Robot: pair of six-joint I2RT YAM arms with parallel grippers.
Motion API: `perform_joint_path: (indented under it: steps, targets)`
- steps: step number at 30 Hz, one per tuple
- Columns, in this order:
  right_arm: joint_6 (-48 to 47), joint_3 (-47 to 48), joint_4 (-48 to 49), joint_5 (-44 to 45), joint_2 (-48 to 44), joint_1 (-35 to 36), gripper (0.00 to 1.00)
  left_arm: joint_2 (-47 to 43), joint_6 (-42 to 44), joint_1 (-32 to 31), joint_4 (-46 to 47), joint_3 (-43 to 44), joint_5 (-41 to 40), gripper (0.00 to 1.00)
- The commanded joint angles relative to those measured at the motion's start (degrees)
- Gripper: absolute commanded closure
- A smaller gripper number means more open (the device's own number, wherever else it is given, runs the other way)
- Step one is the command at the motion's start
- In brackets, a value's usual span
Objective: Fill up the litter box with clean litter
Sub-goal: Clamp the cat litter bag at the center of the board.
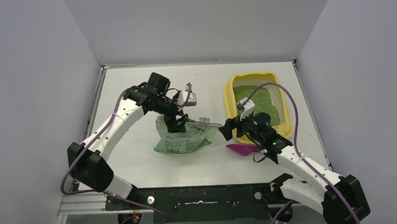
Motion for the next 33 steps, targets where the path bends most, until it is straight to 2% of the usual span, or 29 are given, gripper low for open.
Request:
perform_joint_path:
  steps: [1,5,10,19,25,28,33]
  targets:
    - [2.67,-0.05,10.0,-3.25,-2.54,-1.54,0.0,-0.77,1.84,-3.44,4.37,2.49,-2.12,0.2]
    - [3.11,-1.16,10.2,-4.82,-3.45,-3.06,0.0,2.94,3.8,-6.69,3.28,5.12,-8.29,0.18]
    - [3.67,-3.83,11.38,-6.31,-5.89,-5.11,0.0,7.39,4.59,-6.76,2.76,8.62,-10.67,0.17]
    - [4.98,-7.47,13.57,-8.94,-6.48,-6.72,0.0,10.78,3.93,-9.64,3.43,12.8,-6.97,0.14]
    - [3.73,-10.59,19.34,-13.47,-6.76,-6.73,0.01,12.68,4.26,-11.66,3.05,14.45,-4.81,0.14]
    - [2.49,-10.73,21.23,-15.5,-5.25,-6.74,0.02,15.62,4.87,-12.51,-0.37,18.1,-5.49,0.19]
    - [1.65,-10.69,23.37,-16.62,-2.56,-6.71,0.05,22.52,5.51,-12.79,-9.37,26.76,-5.56,0.38]
